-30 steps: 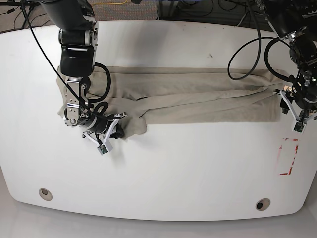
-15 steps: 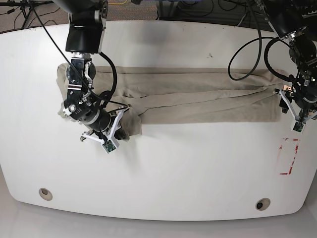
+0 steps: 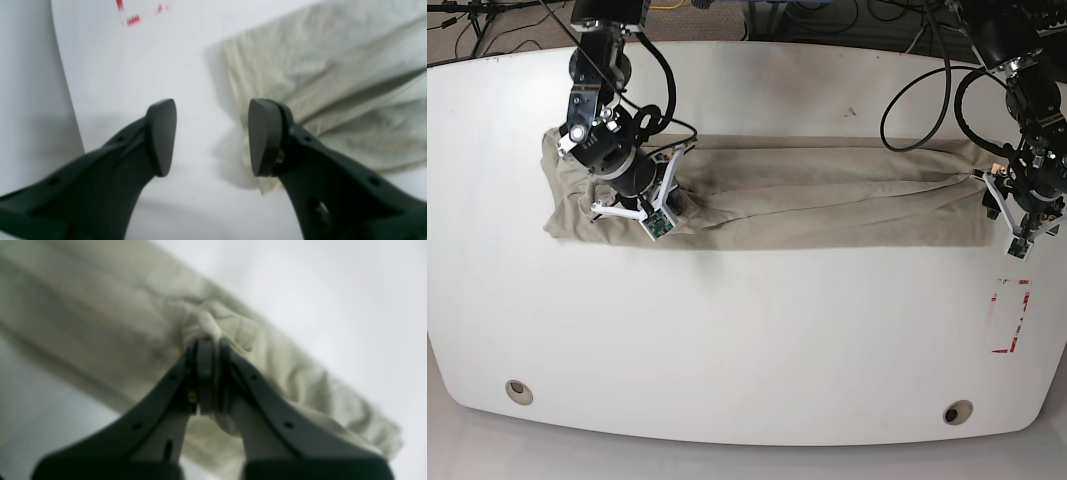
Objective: Fold the T-shirt properly
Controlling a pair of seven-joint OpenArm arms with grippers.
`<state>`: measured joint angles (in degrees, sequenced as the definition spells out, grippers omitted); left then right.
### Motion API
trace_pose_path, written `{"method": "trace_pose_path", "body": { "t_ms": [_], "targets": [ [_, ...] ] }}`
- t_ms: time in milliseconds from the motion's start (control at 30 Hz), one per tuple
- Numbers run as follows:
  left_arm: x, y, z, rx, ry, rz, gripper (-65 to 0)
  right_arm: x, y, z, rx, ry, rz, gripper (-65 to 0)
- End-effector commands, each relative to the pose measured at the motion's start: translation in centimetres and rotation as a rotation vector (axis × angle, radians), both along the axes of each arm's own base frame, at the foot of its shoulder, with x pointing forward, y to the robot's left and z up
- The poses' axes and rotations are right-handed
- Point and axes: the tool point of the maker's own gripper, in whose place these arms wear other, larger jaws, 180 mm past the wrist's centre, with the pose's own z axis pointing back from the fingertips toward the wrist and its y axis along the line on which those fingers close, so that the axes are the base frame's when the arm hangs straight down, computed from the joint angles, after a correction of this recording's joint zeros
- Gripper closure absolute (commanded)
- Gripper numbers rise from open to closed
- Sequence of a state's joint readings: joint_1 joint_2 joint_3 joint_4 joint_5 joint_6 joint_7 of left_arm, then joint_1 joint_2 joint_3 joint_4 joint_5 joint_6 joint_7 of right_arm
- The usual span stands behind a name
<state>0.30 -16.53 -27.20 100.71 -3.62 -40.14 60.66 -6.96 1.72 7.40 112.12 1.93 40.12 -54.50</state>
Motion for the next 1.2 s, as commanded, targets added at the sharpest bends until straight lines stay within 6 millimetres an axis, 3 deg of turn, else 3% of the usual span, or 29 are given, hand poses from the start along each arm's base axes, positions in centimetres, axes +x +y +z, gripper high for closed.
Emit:
{"method": "trace_pose_path", "body": {
  "t_ms": [0, 233, 500, 567, 833, 1167],
  "targets": [
    [0.8, 0.0, 1.2, 0.014, -0.039, -0.015, -32.6, -0.3, 0.1, 0.6, 0.008, -0.021, 0.003, -2.1],
    [0.3, -0.1, 0.7, 0.014, -0.023, -0.019, -32.6, -2.7, 0.1, -1.2, 0.008, 0.045, 0.005, -4.1],
    [0.1, -0.2, 0.4, 0.012, -0.015, -0.019, -32.6, -4.1, 0.0, -0.9, -0.004, 0.046, 0.009, -32.0],
    [-0.1, -0.2, 0.2, 0.012, -0.007, -0.019, -32.6, -4.2, 0.0, -0.9, -0.004, 0.046, 0.009, -35.2],
    [-0.8, -0.2, -0.4, 0.011, 0.011, -0.02, -32.6, -2.9, 0.4, 0.2, 0.036, 0.001, 0.011, -35.5],
    [-1.0, -0.2, -0.5, 0.01, 0.016, -0.021, -32.6, -1.9, 0.7, -1.5, 0.056, 0.043, 0.008, -35.5]
  ]
}}
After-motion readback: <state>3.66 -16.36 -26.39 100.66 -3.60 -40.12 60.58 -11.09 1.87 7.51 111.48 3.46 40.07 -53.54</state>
